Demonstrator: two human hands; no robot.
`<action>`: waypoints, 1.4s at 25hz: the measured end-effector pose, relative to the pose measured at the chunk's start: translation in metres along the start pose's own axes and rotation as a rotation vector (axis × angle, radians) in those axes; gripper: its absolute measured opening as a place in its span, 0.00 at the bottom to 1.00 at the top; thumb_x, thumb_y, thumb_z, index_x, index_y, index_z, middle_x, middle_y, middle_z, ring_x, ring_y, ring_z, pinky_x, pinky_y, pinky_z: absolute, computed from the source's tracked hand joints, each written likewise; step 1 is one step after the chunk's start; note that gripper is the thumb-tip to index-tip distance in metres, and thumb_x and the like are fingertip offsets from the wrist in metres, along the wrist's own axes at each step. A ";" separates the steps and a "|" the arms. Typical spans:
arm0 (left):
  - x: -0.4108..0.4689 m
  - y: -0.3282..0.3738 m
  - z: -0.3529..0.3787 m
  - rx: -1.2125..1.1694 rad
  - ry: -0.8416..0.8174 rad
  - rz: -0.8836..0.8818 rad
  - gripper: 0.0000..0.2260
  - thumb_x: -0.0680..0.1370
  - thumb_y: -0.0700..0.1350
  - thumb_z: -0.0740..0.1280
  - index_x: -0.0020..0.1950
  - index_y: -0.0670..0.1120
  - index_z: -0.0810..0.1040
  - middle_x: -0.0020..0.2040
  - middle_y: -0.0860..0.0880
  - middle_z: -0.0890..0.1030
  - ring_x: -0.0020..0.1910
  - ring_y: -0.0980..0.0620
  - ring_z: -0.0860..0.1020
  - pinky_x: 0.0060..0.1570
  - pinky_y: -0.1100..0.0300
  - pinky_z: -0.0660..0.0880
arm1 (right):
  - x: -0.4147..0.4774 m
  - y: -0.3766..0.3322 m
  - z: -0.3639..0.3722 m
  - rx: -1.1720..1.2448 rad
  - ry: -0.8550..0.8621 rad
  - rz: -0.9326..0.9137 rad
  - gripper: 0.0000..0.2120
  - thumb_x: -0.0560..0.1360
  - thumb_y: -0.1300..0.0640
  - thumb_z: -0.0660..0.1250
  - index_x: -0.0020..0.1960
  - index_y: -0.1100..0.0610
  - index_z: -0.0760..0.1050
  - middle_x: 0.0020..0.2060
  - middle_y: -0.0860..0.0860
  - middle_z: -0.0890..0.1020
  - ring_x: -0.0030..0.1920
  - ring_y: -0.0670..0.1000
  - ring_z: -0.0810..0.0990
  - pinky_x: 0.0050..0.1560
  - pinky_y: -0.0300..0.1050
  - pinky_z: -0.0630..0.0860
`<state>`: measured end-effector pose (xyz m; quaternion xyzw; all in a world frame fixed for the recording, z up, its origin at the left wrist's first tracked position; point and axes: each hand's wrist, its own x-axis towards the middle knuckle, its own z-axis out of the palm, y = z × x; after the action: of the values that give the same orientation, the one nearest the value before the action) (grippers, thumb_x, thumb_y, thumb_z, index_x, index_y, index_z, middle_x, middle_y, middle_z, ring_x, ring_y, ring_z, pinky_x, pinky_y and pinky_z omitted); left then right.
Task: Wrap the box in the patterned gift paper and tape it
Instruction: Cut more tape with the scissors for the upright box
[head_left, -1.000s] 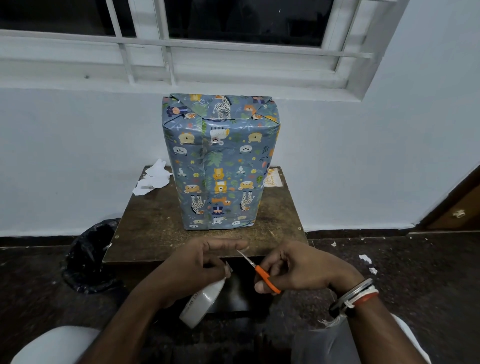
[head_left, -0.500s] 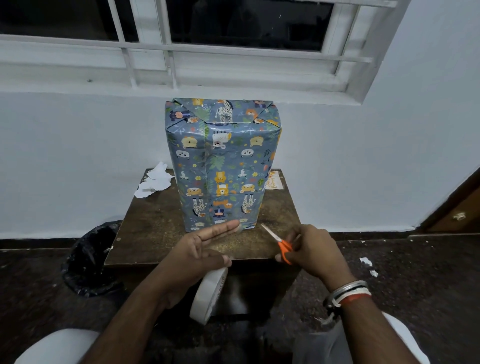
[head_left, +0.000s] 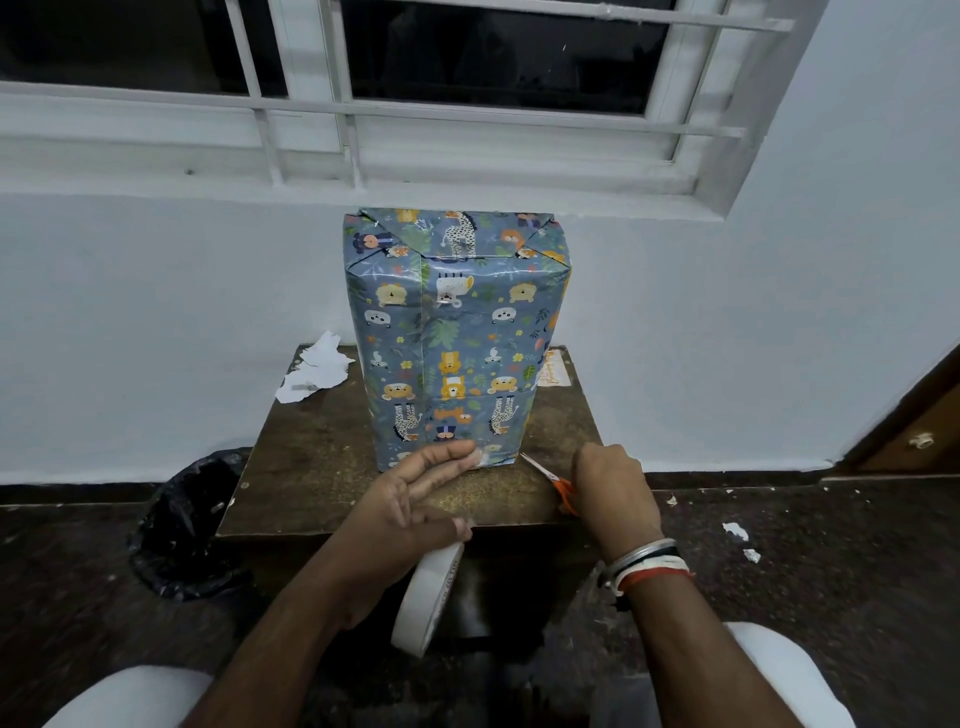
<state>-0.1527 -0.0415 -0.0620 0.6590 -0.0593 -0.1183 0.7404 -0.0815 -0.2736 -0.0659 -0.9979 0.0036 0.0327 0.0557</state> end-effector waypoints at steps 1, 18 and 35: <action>0.000 0.000 -0.001 0.007 0.005 -0.001 0.30 0.73 0.29 0.73 0.71 0.49 0.74 0.69 0.56 0.79 0.44 0.48 0.83 0.55 0.54 0.79 | -0.001 -0.001 -0.001 -0.019 -0.012 -0.011 0.13 0.78 0.57 0.72 0.60 0.60 0.77 0.56 0.60 0.81 0.57 0.60 0.82 0.55 0.50 0.79; -0.001 -0.001 0.002 0.030 -0.005 0.011 0.31 0.74 0.23 0.69 0.71 0.49 0.73 0.69 0.57 0.79 0.43 0.45 0.82 0.51 0.56 0.78 | -0.034 -0.042 -0.010 1.632 -0.275 0.059 0.12 0.73 0.61 0.77 0.53 0.66 0.83 0.39 0.58 0.86 0.38 0.48 0.84 0.39 0.36 0.82; 0.000 0.001 0.000 -0.154 -0.005 -0.041 0.31 0.73 0.25 0.70 0.71 0.51 0.75 0.66 0.50 0.82 0.49 0.43 0.78 0.53 0.56 0.79 | -0.027 -0.038 -0.003 1.594 -0.310 0.001 0.07 0.75 0.65 0.75 0.53 0.63 0.85 0.39 0.57 0.87 0.37 0.47 0.82 0.39 0.35 0.79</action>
<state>-0.1530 -0.0416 -0.0606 0.6010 -0.0382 -0.1393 0.7861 -0.1074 -0.2360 -0.0564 -0.6423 0.0186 0.1581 0.7498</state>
